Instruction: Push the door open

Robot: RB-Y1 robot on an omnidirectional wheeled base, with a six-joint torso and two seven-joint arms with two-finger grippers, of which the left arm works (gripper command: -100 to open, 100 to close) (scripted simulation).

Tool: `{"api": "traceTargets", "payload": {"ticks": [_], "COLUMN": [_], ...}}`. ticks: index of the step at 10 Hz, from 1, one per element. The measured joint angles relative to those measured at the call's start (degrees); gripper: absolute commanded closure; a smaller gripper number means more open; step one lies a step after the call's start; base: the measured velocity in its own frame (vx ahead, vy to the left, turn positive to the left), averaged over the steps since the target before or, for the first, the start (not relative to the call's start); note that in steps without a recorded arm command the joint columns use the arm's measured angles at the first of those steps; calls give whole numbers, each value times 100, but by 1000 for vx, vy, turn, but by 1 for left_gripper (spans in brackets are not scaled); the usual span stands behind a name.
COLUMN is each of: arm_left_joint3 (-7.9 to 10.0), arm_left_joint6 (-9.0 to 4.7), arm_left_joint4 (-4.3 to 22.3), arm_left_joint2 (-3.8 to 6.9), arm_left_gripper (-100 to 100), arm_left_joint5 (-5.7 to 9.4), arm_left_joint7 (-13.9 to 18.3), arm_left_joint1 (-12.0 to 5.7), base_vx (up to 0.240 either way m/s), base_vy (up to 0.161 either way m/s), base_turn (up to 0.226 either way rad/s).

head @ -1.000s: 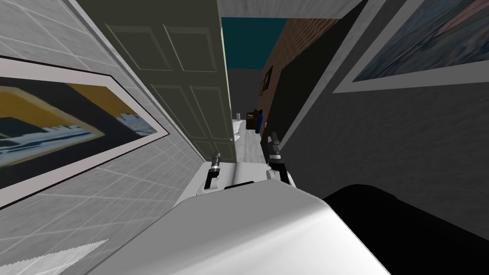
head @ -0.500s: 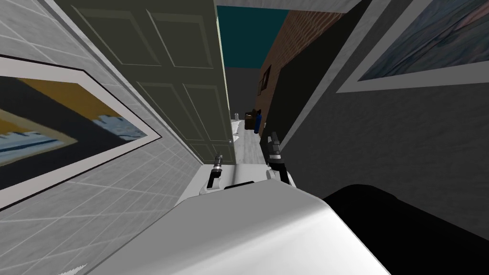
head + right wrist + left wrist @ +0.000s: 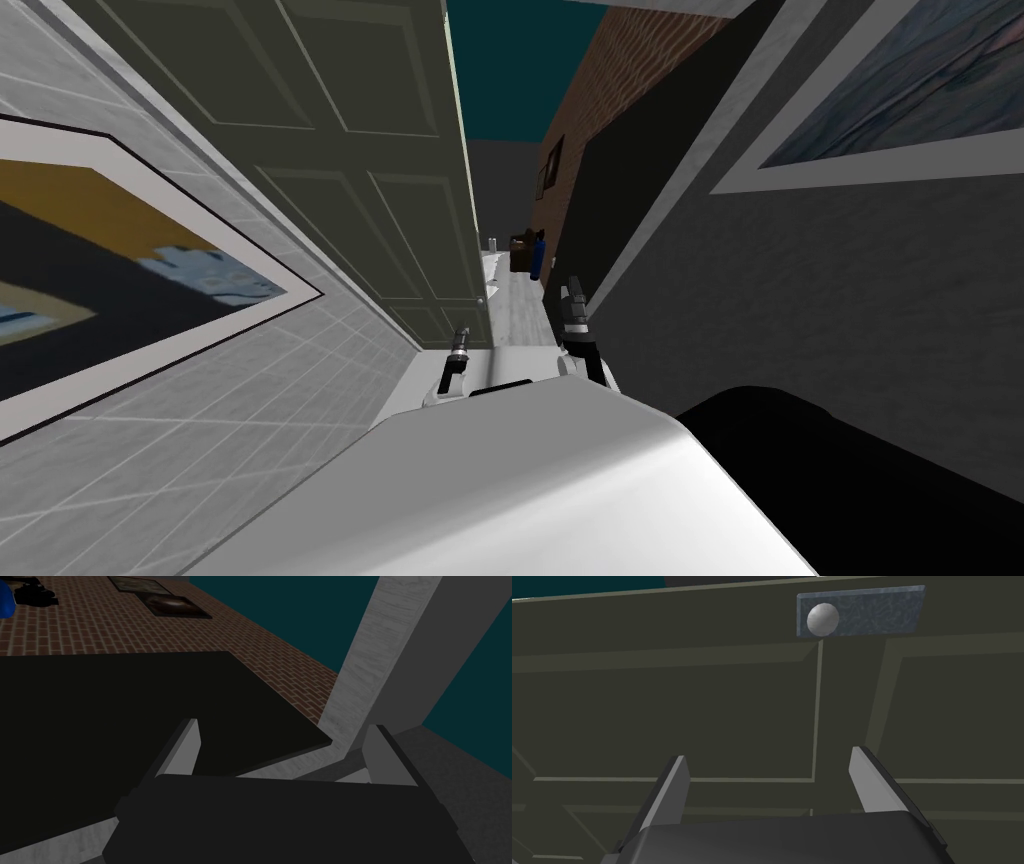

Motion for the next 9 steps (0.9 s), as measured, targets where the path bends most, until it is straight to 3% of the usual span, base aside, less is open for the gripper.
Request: {"api": "traceTargets", "payload": {"ticks": [4, 9], "arm_left_joint3": [-89, -189], "arm_left_joint6": [-79, -84], "arm_left_joint4": [498, 941], "arm_left_joint2": [-77, -173], "arm_left_gripper": [-100, -100], "arm_left_joint5": [97, 207], "arm_left_joint7": [12, 15], "arm_left_joint1": [-176, -336], "base_vx": [83, 70], "base_vy": [21, 19], "base_turn": [-51, -34]}}
